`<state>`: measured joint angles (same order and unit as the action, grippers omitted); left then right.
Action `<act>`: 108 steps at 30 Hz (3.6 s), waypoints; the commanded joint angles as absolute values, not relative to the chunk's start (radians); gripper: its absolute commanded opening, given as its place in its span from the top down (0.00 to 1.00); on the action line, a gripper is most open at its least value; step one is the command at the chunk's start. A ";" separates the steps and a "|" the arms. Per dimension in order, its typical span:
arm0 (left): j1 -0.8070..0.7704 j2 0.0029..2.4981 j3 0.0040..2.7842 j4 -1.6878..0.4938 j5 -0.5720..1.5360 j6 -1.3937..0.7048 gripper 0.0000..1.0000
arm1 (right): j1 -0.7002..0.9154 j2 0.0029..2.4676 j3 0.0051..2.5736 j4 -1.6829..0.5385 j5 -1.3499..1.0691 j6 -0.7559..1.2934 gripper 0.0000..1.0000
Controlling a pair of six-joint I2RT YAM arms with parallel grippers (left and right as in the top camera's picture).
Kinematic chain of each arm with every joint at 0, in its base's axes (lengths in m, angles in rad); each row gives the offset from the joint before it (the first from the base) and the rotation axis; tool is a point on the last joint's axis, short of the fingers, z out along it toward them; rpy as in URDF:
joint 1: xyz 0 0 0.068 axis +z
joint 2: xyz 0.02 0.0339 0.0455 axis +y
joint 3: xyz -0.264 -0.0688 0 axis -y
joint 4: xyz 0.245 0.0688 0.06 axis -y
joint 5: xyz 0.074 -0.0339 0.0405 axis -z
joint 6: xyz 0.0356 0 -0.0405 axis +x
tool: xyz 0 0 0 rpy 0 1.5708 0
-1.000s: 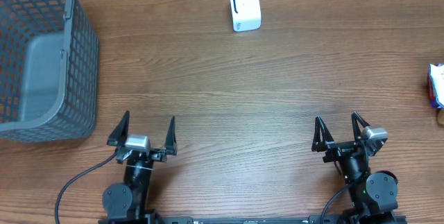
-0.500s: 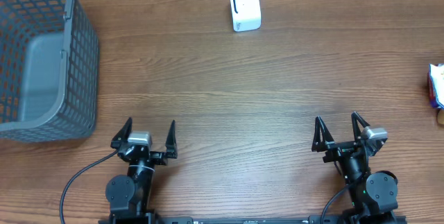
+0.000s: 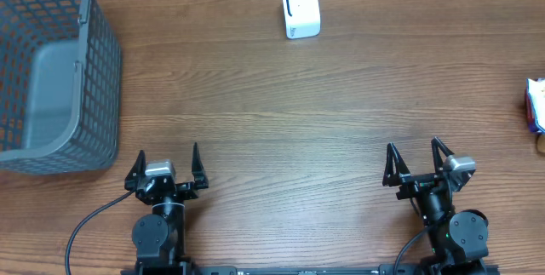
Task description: Scan the item barcode
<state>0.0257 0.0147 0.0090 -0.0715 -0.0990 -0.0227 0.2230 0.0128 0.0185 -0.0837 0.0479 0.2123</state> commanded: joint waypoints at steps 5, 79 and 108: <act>0.042 0.003 0.006 -0.077 -0.073 0.004 0.00 | 0.218 0.003 0.008 -0.080 0.043 0.208 0.00; 0.051 0.004 0.006 -0.075 -0.059 0.001 0.00 | 0.026 0.003 0.008 -0.087 0.021 -0.112 0.00; 0.051 0.004 0.006 -0.075 -0.059 0.000 0.00 | 0.026 0.003 0.008 -0.084 0.021 -0.105 0.00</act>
<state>0.0463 0.0147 0.0090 -0.0753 -0.0711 -0.0185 0.0269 0.0128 0.0185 -0.0898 0.0257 -0.1043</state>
